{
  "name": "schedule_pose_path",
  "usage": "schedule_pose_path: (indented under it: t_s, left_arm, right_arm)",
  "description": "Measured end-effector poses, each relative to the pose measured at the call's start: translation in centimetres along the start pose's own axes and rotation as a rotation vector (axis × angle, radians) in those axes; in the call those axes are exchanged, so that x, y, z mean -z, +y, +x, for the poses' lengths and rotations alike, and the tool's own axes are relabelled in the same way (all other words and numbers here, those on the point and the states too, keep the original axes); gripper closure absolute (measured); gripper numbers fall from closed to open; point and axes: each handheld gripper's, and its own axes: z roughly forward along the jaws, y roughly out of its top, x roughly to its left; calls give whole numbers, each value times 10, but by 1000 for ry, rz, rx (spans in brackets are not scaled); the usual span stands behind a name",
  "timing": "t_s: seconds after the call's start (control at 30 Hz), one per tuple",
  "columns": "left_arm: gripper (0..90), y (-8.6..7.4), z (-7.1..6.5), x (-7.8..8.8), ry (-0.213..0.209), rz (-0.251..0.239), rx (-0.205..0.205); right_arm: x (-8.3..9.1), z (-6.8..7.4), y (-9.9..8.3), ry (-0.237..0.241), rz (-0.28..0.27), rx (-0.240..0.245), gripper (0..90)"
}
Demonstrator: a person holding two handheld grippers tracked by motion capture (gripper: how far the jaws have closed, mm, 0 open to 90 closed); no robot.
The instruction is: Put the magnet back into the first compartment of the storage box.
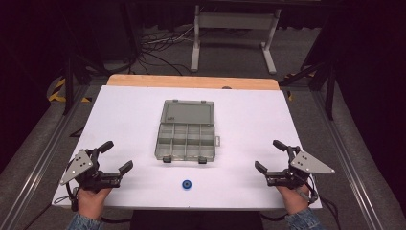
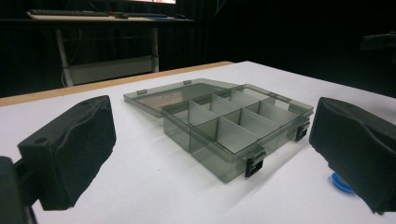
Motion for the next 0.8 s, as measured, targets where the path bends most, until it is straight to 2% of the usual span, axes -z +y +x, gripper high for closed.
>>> schedule_pose_path:
  t_s: [0.13, 0.47, 0.8]
  left_arm:
    - [13, 0, 0, 2, 5, -3, 4]
    - [13, 2, -1, 3, 16, 5, -30]
    - [13, 6, -3, 0, 11, 6, -21]
  right_arm:
    - [0, 0, 0, 3, -1, 1, 43]
    - [-2, -1, 0, 11, 2, 3, 43]
    - [-1, 0, 1, 12, 1, -1, 43]
